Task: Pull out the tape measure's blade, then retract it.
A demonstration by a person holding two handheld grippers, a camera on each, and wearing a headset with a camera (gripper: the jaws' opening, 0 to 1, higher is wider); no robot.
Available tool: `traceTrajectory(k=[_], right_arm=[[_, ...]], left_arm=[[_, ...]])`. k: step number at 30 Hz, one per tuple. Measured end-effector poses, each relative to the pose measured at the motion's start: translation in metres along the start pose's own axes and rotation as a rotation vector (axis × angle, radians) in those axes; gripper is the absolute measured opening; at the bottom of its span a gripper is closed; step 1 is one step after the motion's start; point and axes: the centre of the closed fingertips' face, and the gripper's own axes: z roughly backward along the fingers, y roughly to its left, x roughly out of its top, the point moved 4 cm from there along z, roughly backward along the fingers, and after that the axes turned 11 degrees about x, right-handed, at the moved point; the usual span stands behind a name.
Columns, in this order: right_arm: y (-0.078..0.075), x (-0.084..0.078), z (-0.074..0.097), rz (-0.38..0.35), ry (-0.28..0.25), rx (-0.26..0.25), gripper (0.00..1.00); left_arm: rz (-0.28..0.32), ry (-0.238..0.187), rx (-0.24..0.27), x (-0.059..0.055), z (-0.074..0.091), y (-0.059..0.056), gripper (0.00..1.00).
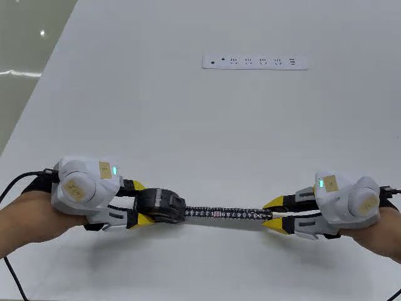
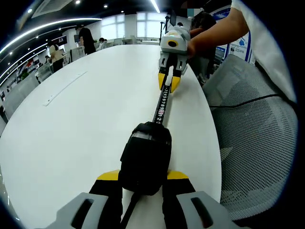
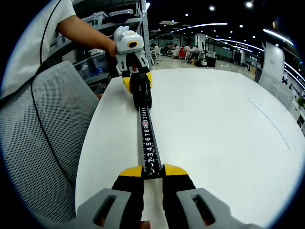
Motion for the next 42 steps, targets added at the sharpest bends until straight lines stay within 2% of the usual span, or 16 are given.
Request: traceTrajectory(k=[26, 42], right_arm=[[-0.005, -0.032, 0.038, -0.027, 0.048, -0.023, 0.11], [0.000, -0.047, 0.055, -0.071, 0.065, -0.044, 0.11]], left_arm=[[-0.004, 0.012, 0.008, 0.002, -0.001, -0.001, 0.28], [-0.015, 0.015, 0.007, 0.002, -0.002, -0.001, 0.28]])
